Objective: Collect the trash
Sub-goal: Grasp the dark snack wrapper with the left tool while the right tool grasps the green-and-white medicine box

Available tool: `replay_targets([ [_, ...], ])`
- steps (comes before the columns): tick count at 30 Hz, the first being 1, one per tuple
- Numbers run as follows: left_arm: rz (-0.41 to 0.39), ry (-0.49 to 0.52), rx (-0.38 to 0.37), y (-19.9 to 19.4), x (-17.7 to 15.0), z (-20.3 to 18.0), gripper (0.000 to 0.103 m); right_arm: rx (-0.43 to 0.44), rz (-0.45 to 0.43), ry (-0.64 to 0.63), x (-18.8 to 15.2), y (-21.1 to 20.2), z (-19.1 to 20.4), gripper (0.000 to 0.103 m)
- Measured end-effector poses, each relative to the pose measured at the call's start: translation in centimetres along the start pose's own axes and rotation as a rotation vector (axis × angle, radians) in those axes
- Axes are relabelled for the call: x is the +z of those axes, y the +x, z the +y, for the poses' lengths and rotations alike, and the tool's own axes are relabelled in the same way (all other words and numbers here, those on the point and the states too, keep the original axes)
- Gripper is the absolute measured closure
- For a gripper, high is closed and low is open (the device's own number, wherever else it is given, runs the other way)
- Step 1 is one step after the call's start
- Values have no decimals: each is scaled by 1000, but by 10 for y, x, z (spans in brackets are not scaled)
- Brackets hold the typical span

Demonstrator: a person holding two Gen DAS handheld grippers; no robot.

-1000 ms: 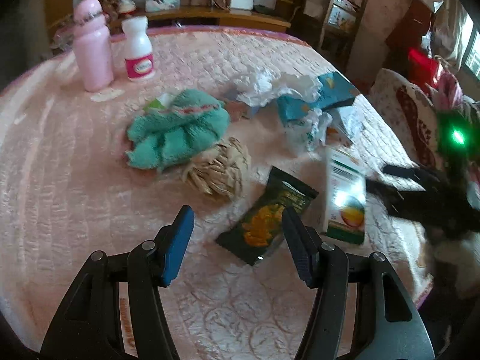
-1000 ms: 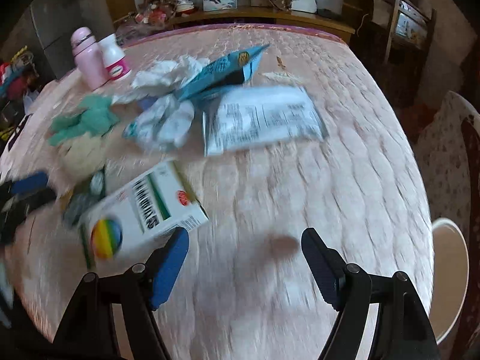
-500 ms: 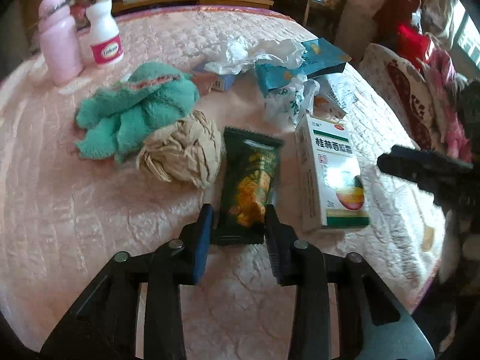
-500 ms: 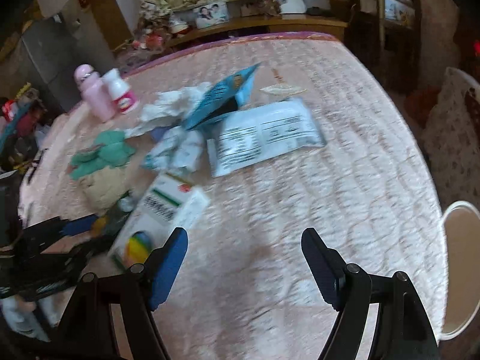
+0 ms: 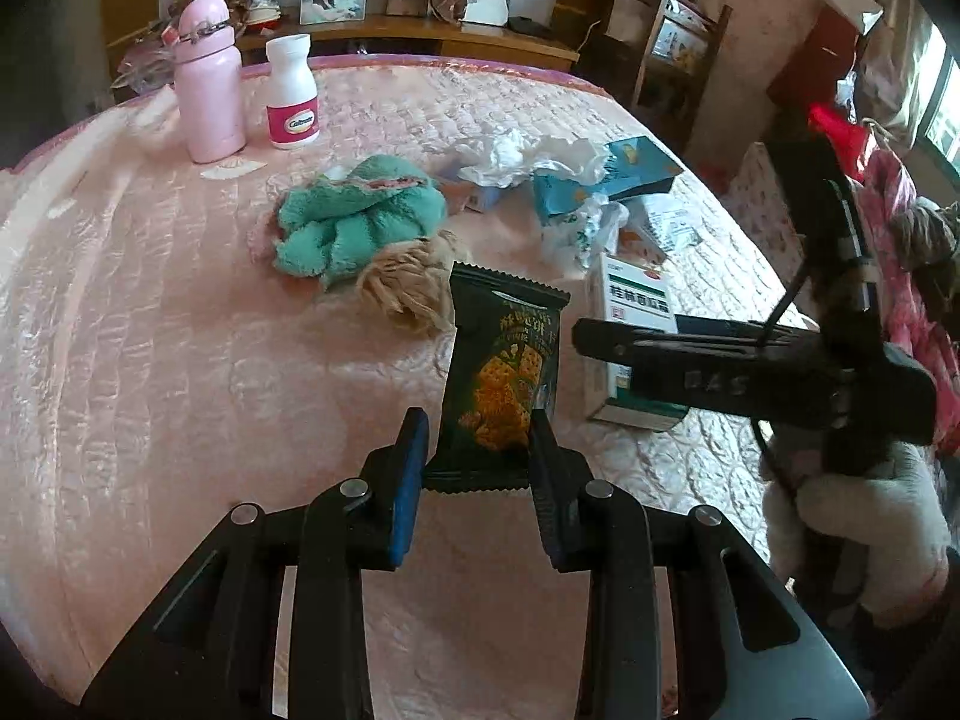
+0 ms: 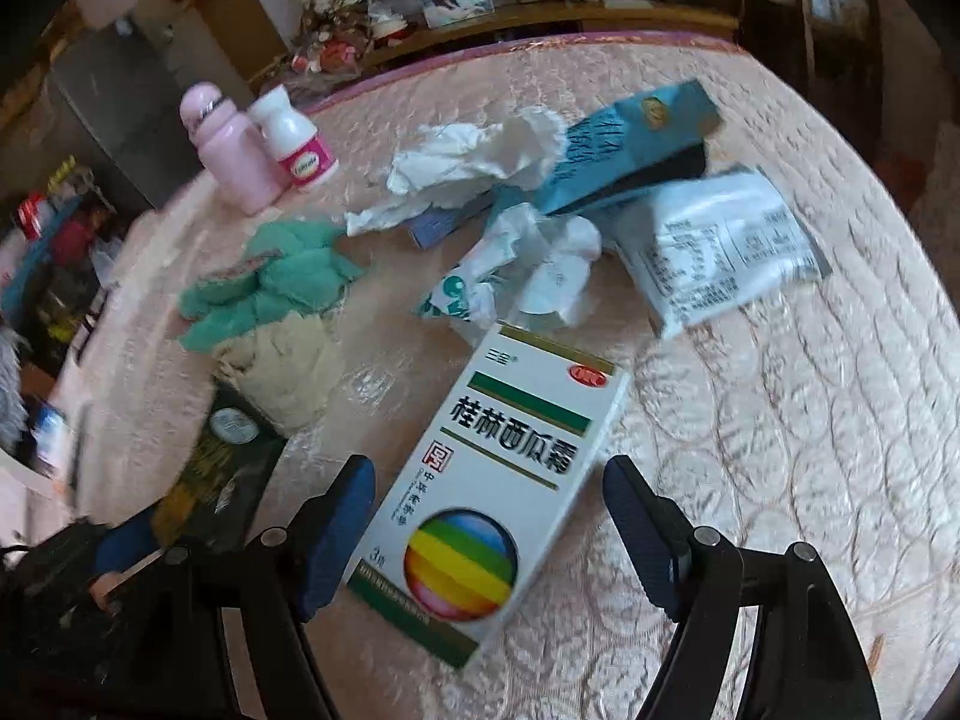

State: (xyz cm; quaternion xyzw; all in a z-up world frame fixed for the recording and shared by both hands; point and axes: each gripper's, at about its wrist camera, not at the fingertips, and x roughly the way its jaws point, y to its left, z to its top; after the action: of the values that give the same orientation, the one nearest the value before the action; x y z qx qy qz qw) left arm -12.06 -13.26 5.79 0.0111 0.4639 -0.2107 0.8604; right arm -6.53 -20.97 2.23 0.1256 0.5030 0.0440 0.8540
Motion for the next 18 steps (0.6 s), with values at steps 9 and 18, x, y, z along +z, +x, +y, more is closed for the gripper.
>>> replay_targets([
  [9, -4, 19, -65, 7, 7, -32, 73, -22, -11, -80, -21, -35, -37, 41],
  [18, 7, 113, -143, 23, 26, -104, 73, -45, -83, 12, -46, -92, -111, 42],
])
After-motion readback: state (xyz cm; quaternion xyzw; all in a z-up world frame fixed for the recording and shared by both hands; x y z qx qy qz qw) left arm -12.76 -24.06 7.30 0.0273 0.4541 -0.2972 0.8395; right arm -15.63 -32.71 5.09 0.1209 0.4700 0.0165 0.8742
